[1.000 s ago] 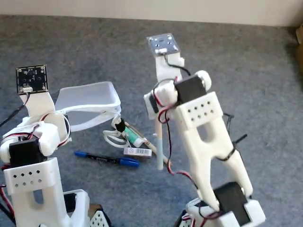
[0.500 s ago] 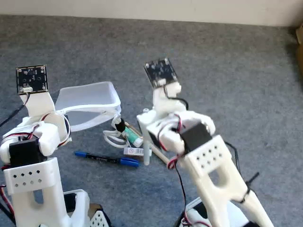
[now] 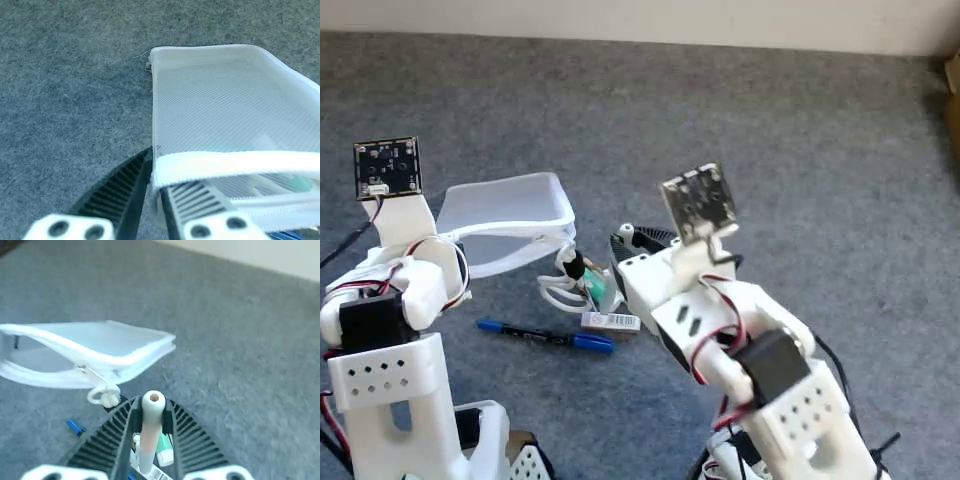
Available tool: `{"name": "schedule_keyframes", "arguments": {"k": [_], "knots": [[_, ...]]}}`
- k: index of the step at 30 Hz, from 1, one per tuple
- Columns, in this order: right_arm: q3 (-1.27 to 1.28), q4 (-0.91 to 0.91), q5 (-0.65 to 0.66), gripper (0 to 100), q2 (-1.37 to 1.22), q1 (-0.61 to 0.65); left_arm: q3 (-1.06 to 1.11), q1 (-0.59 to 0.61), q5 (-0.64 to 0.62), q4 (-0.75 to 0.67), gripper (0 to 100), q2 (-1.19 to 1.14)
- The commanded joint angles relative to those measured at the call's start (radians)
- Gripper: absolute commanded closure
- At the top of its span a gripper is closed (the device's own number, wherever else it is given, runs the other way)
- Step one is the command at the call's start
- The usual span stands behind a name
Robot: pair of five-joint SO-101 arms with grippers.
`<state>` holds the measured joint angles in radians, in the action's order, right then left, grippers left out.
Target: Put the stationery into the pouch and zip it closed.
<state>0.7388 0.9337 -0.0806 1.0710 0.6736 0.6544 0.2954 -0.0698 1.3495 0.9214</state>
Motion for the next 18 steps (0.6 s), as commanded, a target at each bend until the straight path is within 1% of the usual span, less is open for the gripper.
{"name": "schedule_keyframes", "arguments": {"k": [1, 14, 18], "knots": [[-0.012, -0.022, 0.009, 99.4, 0.088, 0.012, -0.012, -0.022, -0.011, -0.023, 99, -0.012], [-0.021, -0.027, 0.011, 99.4, 0.329, 0.012, -0.031, -0.022, -0.011, -0.023, 99, -0.019], [-0.013, -0.140, 0.011, 99.4, 0.384, 0.012, -0.031, -0.022, -0.011, -0.023, 99, -0.019]]}}
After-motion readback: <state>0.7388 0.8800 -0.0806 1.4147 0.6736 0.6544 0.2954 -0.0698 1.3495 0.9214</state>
